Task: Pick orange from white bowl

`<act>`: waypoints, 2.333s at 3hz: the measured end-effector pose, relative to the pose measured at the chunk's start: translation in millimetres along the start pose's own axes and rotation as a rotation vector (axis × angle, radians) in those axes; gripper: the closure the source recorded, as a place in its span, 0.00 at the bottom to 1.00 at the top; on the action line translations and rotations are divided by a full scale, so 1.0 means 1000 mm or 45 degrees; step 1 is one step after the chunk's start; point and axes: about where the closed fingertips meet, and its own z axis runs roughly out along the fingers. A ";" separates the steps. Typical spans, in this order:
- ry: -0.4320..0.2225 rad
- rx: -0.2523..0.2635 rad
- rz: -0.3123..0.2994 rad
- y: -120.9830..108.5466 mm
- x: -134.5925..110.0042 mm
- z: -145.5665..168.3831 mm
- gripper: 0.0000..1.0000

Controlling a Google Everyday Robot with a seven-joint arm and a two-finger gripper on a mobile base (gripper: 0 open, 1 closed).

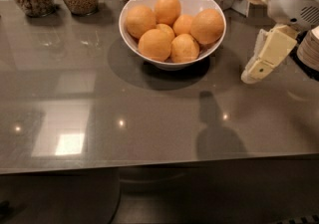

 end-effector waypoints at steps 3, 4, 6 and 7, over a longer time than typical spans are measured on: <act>-0.305 0.130 -0.010 -0.092 -0.051 0.014 0.00; -0.313 0.141 0.019 -0.099 -0.047 0.027 0.00; -0.295 0.120 0.031 -0.117 -0.046 0.060 0.20; -0.286 0.082 0.040 -0.119 -0.045 0.079 0.33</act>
Offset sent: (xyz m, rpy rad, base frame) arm 0.1492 0.0378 0.0623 0.3147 -0.2156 0.0462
